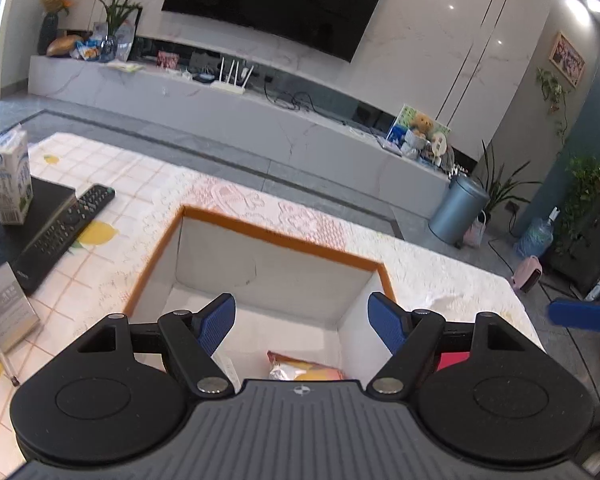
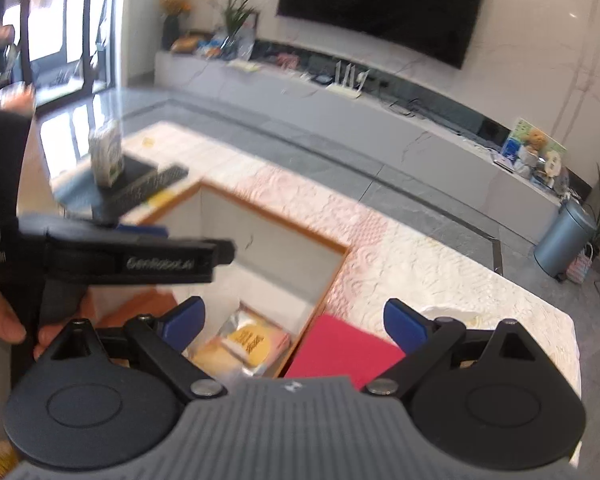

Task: Organize soft objects
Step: 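Move both open grippers back toward the remaining soft objects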

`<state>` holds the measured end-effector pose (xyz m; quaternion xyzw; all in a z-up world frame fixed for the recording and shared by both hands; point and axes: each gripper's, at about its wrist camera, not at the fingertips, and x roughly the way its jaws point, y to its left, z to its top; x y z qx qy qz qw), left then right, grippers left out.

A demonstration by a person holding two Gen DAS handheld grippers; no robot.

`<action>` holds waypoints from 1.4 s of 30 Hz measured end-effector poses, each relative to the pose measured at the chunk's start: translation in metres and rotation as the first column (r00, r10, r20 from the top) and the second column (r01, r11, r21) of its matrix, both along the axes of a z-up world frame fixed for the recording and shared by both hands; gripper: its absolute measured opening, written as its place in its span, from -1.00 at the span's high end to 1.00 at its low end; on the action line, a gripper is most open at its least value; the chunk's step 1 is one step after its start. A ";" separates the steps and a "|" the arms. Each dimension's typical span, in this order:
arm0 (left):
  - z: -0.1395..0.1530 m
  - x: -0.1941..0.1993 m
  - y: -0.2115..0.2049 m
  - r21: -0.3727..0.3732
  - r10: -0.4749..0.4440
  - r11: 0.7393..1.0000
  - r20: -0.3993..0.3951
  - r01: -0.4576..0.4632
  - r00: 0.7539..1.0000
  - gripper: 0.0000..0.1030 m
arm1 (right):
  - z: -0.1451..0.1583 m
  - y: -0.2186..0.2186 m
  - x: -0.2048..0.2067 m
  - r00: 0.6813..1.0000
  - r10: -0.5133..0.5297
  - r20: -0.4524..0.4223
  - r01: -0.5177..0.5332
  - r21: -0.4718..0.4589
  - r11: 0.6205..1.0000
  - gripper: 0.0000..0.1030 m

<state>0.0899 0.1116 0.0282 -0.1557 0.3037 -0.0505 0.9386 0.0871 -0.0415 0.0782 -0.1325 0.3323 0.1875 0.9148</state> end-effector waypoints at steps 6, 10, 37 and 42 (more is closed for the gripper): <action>0.016 -0.010 -0.012 0.030 -0.071 0.997 0.039 0.070 0.997 -0.72 | 0.034 -0.024 -0.013 0.996 -0.067 0.055 0.068 -0.018 0.998 -0.83; 0.024 -0.023 -0.026 0.054 -0.129 0.991 0.073 0.125 0.989 -0.72 | 0.056 -0.046 -0.027 0.990 -0.098 0.105 0.105 -0.063 0.992 -0.83; -0.003 -0.054 -0.125 0.096 -0.364 0.930 0.105 0.355 0.925 -0.71 | -0.071 -0.207 -0.028 0.917 -0.364 -0.165 0.356 -0.074 0.932 -0.89; -0.007 -0.050 -0.125 0.068 -0.366 0.930 0.087 0.361 0.926 -0.71 | -0.117 -0.223 -0.022 0.868 -0.451 -0.206 0.436 -0.116 0.892 -0.89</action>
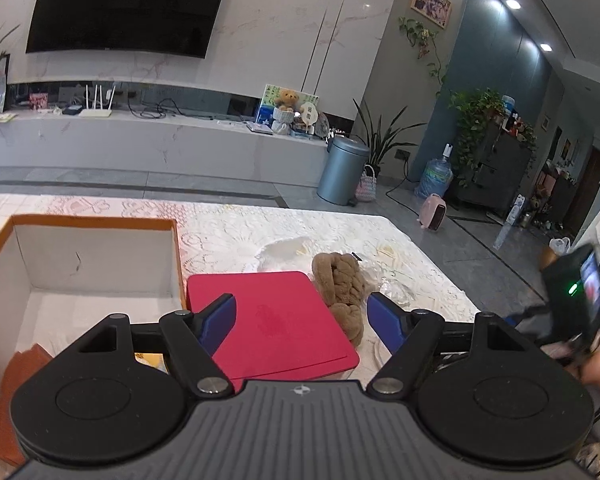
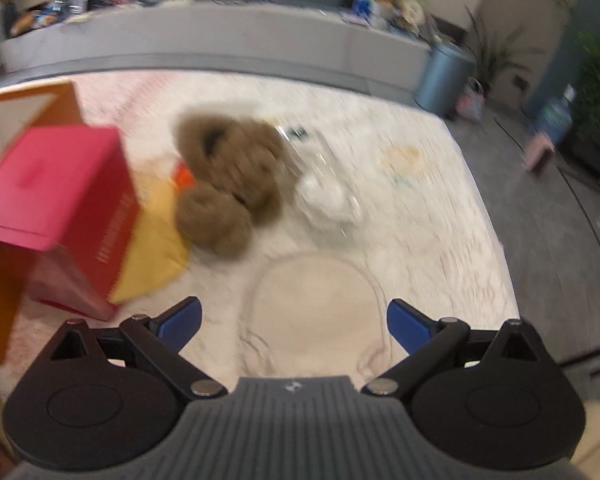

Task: Organize soft objects
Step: 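Move both open grippers back toward the remaining soft objects, then lower the right gripper onto the white loop-shaped cloth and close it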

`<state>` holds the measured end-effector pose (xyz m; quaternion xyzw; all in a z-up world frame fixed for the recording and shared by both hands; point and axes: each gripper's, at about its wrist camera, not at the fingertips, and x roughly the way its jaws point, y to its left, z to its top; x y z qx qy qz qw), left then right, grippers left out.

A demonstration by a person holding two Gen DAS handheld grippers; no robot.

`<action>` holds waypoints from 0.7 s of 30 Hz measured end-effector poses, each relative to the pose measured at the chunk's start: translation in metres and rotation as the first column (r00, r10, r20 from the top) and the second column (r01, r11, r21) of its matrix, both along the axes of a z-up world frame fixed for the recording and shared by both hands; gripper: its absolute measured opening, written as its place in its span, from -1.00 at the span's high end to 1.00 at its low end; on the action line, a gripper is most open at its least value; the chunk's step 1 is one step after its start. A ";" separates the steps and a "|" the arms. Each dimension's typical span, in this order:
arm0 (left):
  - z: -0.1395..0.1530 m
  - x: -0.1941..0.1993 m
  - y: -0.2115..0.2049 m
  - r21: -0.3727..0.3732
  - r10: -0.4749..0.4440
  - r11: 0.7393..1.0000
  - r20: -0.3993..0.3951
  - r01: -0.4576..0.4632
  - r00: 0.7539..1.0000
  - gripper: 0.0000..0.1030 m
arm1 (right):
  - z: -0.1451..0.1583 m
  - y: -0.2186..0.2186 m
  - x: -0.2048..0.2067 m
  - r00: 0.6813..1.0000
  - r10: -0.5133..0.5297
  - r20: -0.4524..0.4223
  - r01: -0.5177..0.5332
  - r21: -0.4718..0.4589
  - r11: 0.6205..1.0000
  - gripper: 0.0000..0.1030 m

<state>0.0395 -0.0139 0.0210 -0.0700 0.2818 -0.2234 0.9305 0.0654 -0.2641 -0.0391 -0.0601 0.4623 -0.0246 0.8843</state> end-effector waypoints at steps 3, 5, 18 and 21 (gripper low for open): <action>0.000 0.001 -0.001 -0.002 0.006 1.000 -0.016 -0.006 1.000 -0.71 | -0.021 -0.007 0.006 1.000 -0.018 -0.025 0.019 0.031 0.999 -0.91; -0.002 0.001 -0.001 0.003 0.007 1.000 -0.026 -0.006 1.000 -0.71 | -0.034 -0.008 0.011 0.998 -0.035 -0.050 0.037 0.036 0.999 -0.92; 0.007 -0.008 -0.005 -0.015 0.048 0.999 -0.039 -0.048 0.998 -0.64 | -0.083 -0.037 0.025 0.975 -0.153 -0.162 0.177 0.143 0.974 -0.96; 0.010 -0.012 -0.010 -0.004 0.047 0.999 -0.034 -0.047 0.998 -0.64 | -0.084 -0.035 0.023 0.979 -0.136 -0.152 0.155 0.121 0.980 -0.96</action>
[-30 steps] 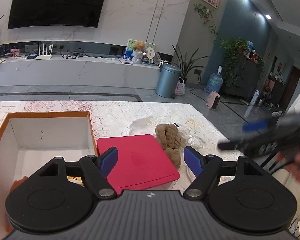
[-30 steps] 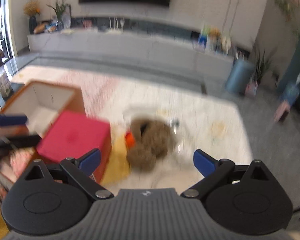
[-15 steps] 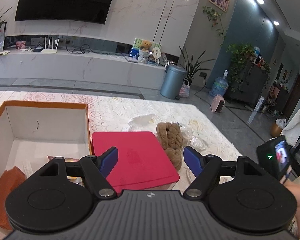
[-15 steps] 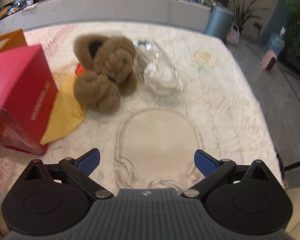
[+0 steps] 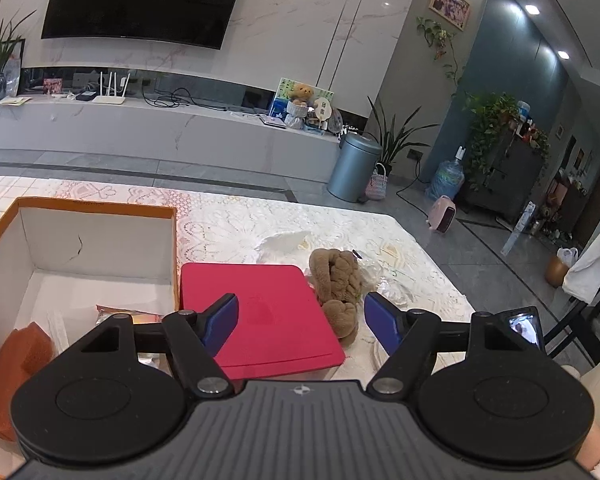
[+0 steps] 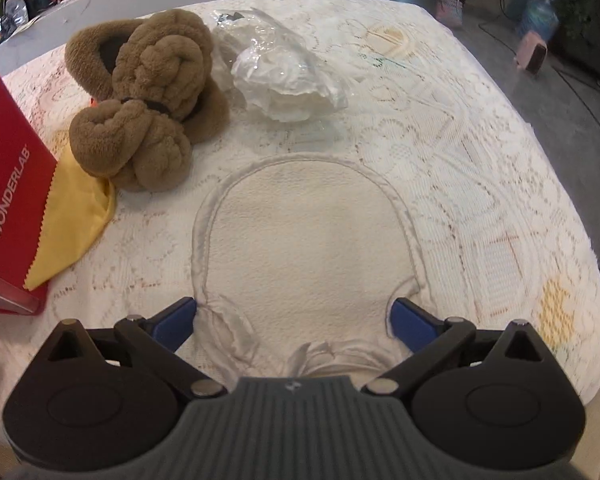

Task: Organize soft objects
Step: 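Lower the right gripper onto the white loop-shaped cloth and close it, then lift the loop cloth with the right gripper while the left gripper lowers toward the brown plush dog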

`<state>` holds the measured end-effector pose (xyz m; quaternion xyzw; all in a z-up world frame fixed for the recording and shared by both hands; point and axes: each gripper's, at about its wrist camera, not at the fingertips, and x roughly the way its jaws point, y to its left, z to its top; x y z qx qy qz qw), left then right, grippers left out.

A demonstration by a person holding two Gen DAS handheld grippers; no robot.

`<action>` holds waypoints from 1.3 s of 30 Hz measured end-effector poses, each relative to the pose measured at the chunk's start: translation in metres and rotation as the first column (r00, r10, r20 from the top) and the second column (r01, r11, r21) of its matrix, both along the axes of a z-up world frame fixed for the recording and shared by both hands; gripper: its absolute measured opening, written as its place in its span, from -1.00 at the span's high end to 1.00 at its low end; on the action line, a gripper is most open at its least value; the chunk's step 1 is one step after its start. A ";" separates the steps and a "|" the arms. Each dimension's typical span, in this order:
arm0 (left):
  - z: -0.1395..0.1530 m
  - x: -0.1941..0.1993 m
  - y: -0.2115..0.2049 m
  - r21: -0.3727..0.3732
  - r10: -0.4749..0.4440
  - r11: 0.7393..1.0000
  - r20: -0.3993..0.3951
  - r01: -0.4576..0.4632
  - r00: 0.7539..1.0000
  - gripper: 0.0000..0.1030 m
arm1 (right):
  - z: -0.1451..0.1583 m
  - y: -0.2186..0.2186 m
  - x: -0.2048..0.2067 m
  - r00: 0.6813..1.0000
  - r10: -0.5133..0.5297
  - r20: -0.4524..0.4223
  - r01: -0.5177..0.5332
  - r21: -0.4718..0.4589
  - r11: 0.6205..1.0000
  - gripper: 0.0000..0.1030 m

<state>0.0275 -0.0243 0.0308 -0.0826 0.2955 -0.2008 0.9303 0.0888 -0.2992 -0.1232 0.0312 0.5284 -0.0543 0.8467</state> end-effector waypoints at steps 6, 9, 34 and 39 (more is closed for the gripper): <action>0.006 -0.008 -0.010 -0.007 -0.009 1.000 0.011 0.009 1.000 -0.64 | 0.004 -0.003 -0.008 0.999 -0.001 0.053 0.002 -0.019 1.000 -0.47; 0.010 -0.013 -0.017 0.013 -0.015 1.000 0.018 0.015 1.000 -0.64 | 0.011 -0.012 -0.014 0.994 -0.048 0.099 0.047 0.004 0.999 0.13; 0.012 0.034 -0.132 0.355 -0.196 0.907 -0.117 0.225 0.974 -0.61 | 0.040 -0.053 -0.044 0.965 -0.072 0.253 -0.044 0.425 0.904 0.63; -0.016 0.049 -0.181 0.428 -0.260 0.848 -0.175 0.311 0.950 -0.61 | 0.036 -0.052 -0.046 0.966 -0.064 0.251 -0.050 0.422 0.905 0.63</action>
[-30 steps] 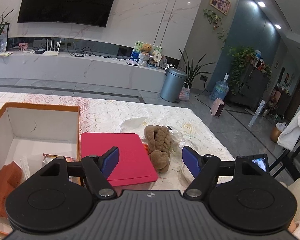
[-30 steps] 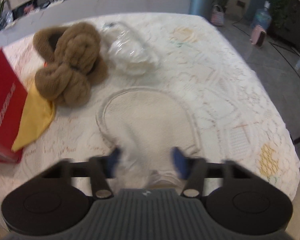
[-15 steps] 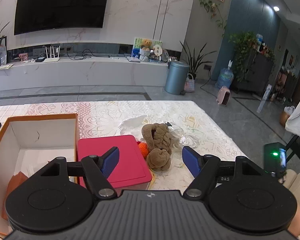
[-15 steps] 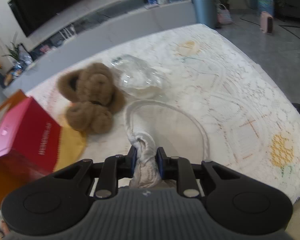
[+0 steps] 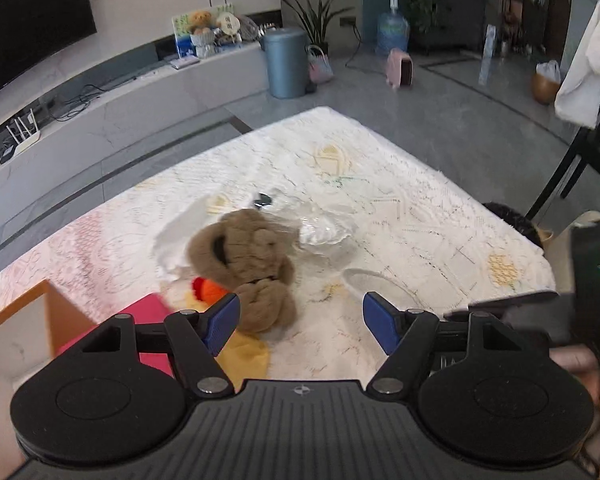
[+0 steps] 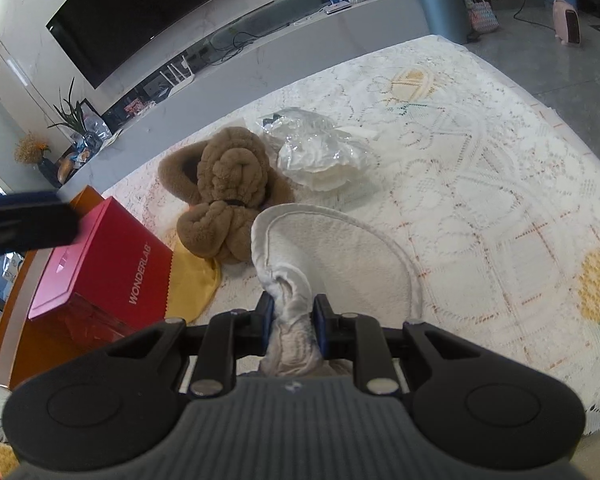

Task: Organize soft objects
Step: 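Lift the loop cloth with the right gripper while the left gripper lowers toward the brown plush dog, then grasp the brown plush dog with the left gripper while the right gripper holds the loop cloth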

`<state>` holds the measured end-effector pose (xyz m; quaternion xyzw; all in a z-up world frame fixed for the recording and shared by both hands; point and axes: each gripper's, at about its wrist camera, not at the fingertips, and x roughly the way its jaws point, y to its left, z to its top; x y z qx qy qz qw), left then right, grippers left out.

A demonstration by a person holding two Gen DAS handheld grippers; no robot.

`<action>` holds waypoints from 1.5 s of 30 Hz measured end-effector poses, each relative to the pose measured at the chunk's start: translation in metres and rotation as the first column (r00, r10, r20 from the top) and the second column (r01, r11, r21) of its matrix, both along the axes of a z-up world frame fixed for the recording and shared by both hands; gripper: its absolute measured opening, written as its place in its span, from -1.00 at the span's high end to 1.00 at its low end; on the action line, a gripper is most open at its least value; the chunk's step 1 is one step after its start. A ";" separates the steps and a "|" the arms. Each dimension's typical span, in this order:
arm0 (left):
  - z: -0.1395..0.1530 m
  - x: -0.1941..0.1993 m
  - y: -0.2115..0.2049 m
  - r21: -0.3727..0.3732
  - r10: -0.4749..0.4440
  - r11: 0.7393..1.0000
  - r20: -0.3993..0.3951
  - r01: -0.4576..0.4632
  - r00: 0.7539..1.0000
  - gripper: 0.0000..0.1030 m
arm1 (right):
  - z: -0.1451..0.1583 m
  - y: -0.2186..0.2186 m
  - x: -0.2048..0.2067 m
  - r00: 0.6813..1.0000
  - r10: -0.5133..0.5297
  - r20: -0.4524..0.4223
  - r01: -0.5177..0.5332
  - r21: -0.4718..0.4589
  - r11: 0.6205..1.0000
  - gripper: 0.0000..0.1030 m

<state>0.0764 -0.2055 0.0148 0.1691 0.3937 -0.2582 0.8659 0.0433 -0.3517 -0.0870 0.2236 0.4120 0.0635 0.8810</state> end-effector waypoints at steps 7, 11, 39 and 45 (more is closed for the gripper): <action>-0.044 0.043 -0.034 0.162 0.043 0.986 -0.069 -0.031 0.997 -0.61 | -0.001 -0.002 -0.002 1.000 0.021 0.014 -0.021 0.025 0.999 0.63; -0.063 0.056 -0.044 0.252 0.056 0.967 -0.058 -0.039 0.997 -0.61 | -0.003 0.001 0.000 0.999 0.045 0.005 -0.045 0.016 0.999 0.63; -0.085 0.058 -0.035 0.259 0.176 0.954 -0.068 -0.153 0.982 0.79 | -0.012 0.007 0.006 0.997 0.069 -0.040 -0.069 0.015 0.998 0.62; -0.060 0.045 -0.028 0.149 0.099 0.985 -0.087 -0.086 0.991 0.82 | -0.016 0.005 0.012 0.996 0.068 -0.049 -0.067 0.022 0.997 0.63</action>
